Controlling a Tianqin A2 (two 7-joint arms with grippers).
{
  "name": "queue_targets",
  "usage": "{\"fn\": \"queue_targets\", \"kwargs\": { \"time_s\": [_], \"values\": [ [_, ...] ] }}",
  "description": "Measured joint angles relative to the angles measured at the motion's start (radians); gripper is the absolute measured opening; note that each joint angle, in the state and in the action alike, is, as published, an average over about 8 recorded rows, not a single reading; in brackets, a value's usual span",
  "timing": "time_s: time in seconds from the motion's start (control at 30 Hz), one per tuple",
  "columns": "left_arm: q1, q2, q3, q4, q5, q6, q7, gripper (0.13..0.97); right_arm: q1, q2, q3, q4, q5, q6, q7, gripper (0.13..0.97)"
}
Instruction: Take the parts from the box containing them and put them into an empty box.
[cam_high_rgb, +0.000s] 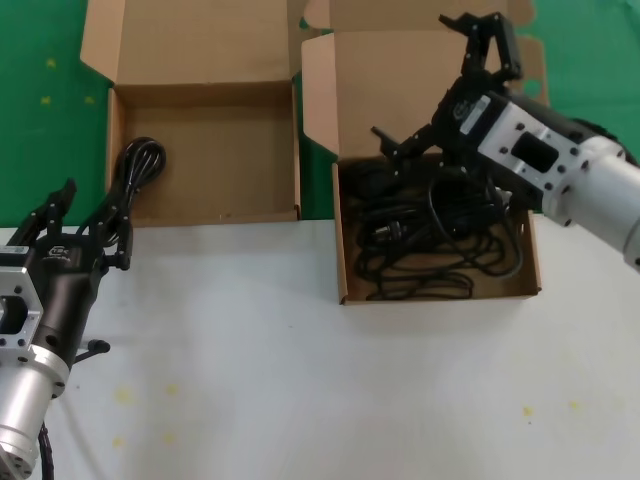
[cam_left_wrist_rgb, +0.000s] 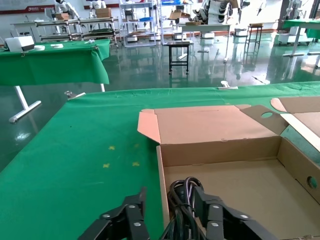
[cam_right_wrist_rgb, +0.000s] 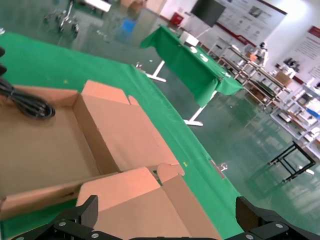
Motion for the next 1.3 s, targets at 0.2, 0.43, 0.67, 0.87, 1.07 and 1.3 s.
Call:
{"fn": "queue_targets", "kwargs": {
  "time_s": [0.2, 0.43, 0.67, 0.87, 1.07, 1.3],
  "values": [
    [0.001, 0.001, -0.002, 0.000, 0.002, 0.001, -0.001, 0.401, -0.057, -0.002, 0.015, -0.005, 0.088, 0.060, -0.016, 0.966],
    [0.003, 0.002, -0.004, 0.000, 0.004, 0.002, -0.003, 0.544, -0.123, -0.005, 0.032, -0.011, 0.191, 0.130, -0.035, 0.966],
    [0.004, 0.003, -0.006, 0.001, 0.006, 0.003, -0.004, 0.703, -0.189, -0.007, 0.048, -0.017, 0.293, 0.200, -0.054, 0.966],
    [0.005, 0.004, -0.008, 0.001, 0.007, 0.004, -0.006, 0.818, -0.247, -0.009, 0.063, -0.022, 0.381, 0.260, -0.070, 0.966],
    [0.007, 0.005, -0.010, 0.001, 0.009, 0.005, -0.007, 0.856, -0.303, -0.012, 0.078, -0.027, 0.469, 0.320, -0.086, 0.966],
    [0.008, 0.006, -0.012, 0.001, 0.011, 0.005, -0.008, 0.932, -0.370, -0.014, 0.095, -0.033, 0.571, 0.390, -0.105, 0.966]
  ]
}}
